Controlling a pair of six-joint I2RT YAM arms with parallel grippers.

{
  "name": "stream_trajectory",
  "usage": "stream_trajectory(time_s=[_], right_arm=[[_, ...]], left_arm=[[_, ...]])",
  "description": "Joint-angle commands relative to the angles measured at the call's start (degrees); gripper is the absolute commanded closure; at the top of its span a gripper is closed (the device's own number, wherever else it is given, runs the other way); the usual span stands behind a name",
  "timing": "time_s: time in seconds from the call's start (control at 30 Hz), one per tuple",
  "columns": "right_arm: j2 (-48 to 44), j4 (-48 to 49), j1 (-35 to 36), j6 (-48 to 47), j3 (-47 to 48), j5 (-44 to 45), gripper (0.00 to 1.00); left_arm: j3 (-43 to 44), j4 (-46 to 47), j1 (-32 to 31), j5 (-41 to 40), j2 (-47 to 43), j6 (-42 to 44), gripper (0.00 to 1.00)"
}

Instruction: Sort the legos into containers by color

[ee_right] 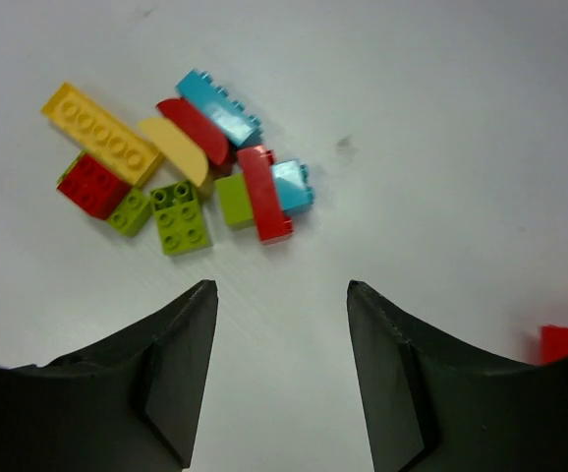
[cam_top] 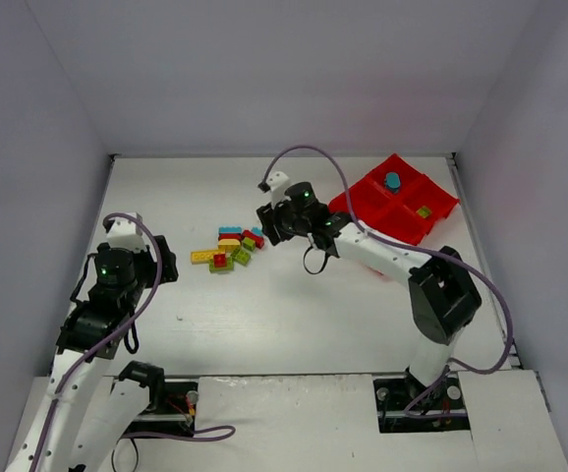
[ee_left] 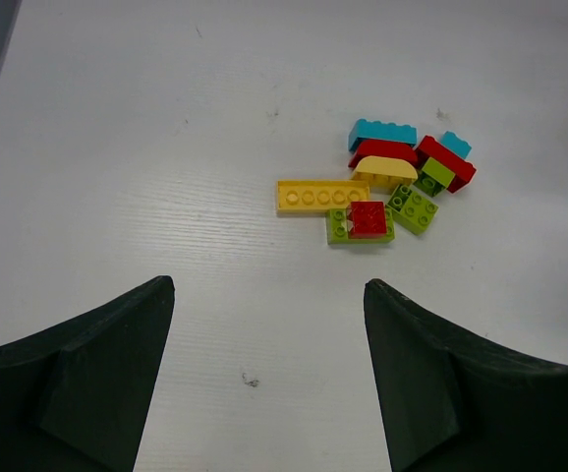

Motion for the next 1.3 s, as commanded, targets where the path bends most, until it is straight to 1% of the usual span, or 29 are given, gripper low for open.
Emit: stream_trajectory(time_s=[0.0, 0.17, 0.27, 0.47, 0.83, 0.93, 0.97, 1.0, 1.03, 1.07, 1.13, 1.17, 1.23, 1.27], right_arm=[[3.46, 2.3, 2.82, -2.3, 0.68, -2.64, 0.48], [8.4, 2.39, 6.95, -3.88, 2.96, -4.23, 0.47], [11.47, 2.12, 8.01, -4.41, 4.46, -5.46, 0.45], [16.84, 1.6, 8.98, -5.03, 7.27, -6.34, 0.43], [25.28, 1.59, 8.89, -6.44, 12.63, -5.37, 0.44], [26.07, 1.68, 8.89, -6.53, 13.16, -4.76, 0.52], [26.07, 1.68, 8.89, -6.44, 13.16, -4.67, 0.61], [25.55, 1.68, 8.81, -6.44, 12.55, -4.06, 0.66], [25.02, 1.68, 8.81, -6.35, 12.03, -3.7, 0.73], [23.71, 1.68, 8.46, -6.18, 10.63, -3.35, 0.83], [21.95, 1.68, 7.75, -5.65, 8.87, -3.0, 0.92], [19.68, 1.77, 6.71, -5.3, 7.9, -3.17, 1.0], [16.51, 1.86, 5.56, -4.24, 4.49, -3.52, 1.0], [13.01, 1.86, 4.94, -4.15, 3.33, -3.18, 1.0]], left_arm=[[1.99, 2.62, 0.29, -0.31, -0.04, 0.07, 0.29], [1.9, 2.62, 0.29, -0.58, -0.04, 0.07, 0.28], [1.9, 2.62, 0.29, -0.49, -0.04, 0.07, 0.29], [1.9, 2.62, 0.29, -0.58, 0.05, 0.07, 0.28], [1.9, 2.53, 0.29, -0.67, 0.31, 0.16, 0.28], [1.9, 2.44, 0.29, -0.67, 0.22, 0.16, 0.28], [1.9, 2.44, 0.29, -0.67, 0.31, 0.16, 0.29], [1.9, 2.44, 0.29, -0.58, 0.22, 0.16, 0.28], [1.9, 2.53, 0.29, -0.58, 0.22, 0.07, 0.29], [1.82, 2.53, 0.29, -0.49, 0.31, 0.07, 0.29], [1.9, 2.53, 0.29, -0.32, 0.31, 0.07, 0.29], [1.9, 2.53, 0.29, -0.23, 0.31, 0.07, 0.28], [1.9, 2.7, 0.29, -0.14, 0.31, 0.07, 0.29], [1.9, 2.62, 0.2, -0.05, 0.22, 0.07, 0.29]])
